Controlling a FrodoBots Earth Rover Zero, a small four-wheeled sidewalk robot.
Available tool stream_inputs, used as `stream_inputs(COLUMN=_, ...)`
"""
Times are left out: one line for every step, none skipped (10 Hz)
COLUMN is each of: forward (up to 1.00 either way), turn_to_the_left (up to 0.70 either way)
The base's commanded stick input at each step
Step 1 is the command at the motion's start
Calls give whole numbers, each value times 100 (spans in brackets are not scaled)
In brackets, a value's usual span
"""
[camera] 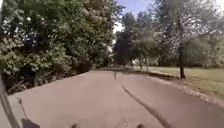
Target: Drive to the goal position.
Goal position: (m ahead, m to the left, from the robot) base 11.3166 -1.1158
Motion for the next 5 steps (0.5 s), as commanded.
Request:
stream_inputs(forward=70, turn_to_the_left=0)
stream_inputs(forward=70, turn_to_the_left=0)
stream_inputs(forward=70, turn_to_the_left=0)
stream_inputs(forward=70, turn_to_the_left=0)
stream_inputs(forward=70, turn_to_the_left=0)
